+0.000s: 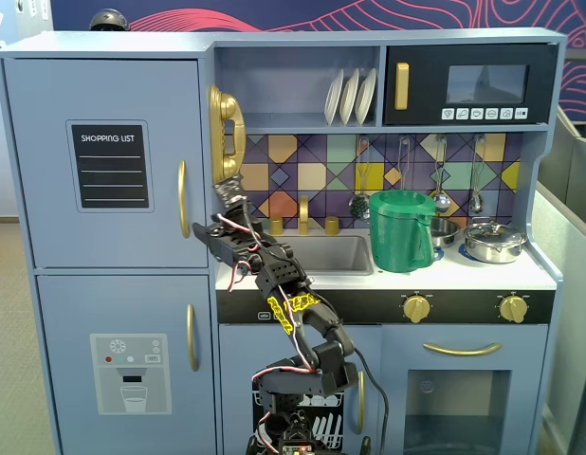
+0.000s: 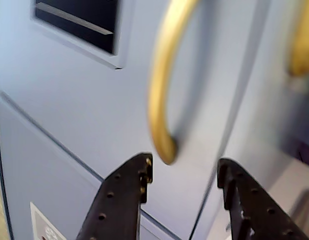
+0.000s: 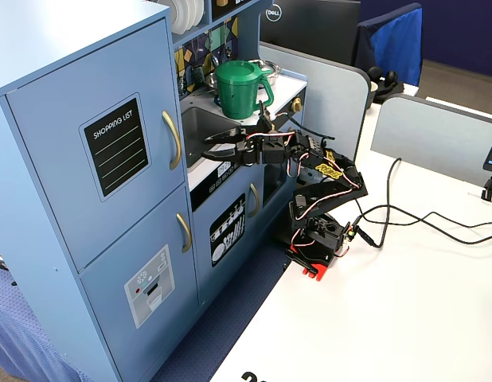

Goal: Open the left cabinet door

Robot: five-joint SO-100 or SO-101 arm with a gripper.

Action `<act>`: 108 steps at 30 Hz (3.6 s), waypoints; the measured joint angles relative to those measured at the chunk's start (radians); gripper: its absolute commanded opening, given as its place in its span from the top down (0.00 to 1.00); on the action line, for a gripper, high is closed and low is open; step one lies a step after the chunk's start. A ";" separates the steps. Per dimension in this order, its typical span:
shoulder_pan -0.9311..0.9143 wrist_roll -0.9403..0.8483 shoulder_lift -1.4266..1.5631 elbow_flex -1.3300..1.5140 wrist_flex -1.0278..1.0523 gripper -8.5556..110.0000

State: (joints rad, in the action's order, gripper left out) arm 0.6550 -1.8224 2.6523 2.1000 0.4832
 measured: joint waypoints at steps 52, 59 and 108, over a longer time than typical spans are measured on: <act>0.313 -0.388 -0.285 0.037 -0.449 0.83; 0.302 -0.383 -0.155 0.152 -0.443 0.83; 0.187 -0.350 -0.012 0.189 -0.284 0.85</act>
State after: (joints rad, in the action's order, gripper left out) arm 0.8422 -2.1721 2.6400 2.2887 0.1994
